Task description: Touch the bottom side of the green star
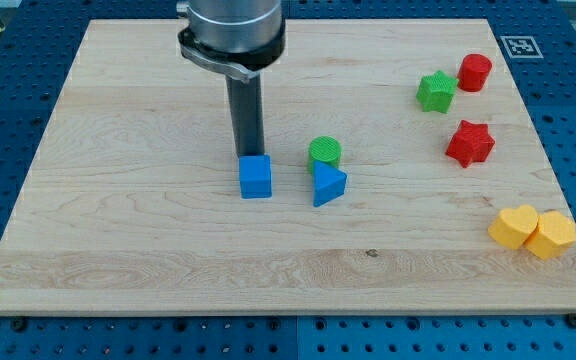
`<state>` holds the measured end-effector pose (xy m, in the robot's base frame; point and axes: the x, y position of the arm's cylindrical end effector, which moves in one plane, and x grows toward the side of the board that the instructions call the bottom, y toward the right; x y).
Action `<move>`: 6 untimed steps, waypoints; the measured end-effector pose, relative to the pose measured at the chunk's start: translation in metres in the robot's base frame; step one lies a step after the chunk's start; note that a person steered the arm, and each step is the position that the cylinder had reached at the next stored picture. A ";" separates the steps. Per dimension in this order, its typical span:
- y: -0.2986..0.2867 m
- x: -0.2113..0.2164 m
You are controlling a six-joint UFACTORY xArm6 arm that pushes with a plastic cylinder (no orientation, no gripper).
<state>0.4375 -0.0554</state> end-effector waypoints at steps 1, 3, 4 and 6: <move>0.005 -0.050; 0.146 -0.058; 0.221 -0.052; 0.295 -0.056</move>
